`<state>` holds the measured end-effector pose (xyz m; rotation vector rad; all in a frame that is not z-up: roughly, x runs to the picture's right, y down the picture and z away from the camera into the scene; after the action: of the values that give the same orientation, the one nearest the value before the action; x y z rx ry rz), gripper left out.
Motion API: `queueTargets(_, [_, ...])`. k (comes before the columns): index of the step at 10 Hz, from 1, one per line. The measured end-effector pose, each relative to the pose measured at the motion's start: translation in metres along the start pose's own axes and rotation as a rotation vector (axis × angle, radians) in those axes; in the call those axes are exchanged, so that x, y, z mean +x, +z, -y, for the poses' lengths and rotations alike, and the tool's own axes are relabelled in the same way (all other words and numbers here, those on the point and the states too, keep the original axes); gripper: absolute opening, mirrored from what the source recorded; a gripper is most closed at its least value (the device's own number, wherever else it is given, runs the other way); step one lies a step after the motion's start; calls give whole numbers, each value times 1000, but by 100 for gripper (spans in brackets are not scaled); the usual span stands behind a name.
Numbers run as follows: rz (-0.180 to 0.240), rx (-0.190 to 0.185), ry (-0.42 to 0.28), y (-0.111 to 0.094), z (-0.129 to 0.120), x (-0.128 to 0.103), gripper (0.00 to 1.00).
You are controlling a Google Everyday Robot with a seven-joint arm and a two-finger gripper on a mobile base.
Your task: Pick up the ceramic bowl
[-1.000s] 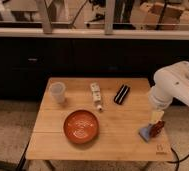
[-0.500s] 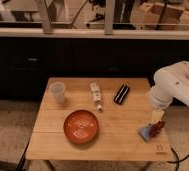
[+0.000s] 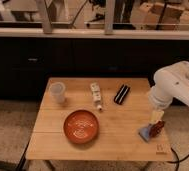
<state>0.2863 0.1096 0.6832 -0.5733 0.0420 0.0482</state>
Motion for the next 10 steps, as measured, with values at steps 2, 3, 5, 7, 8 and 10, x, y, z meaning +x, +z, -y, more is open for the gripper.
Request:
queueTargets(2, [0, 0, 0, 0, 0, 0, 80])
queueTargets(3, [-1, 0, -1, 0, 0, 0, 80])
queueTargets(5, [-24, 3, -24, 2, -2, -14, 80])
queueTargets(7, [-43, 8, -55, 3, -3, -47, 80])
queueTargets(8, [-51, 9, -70, 4, -4, -61, 80])
queueTargets(10, [-71, 10, -113, 9, -9, -81, 80])
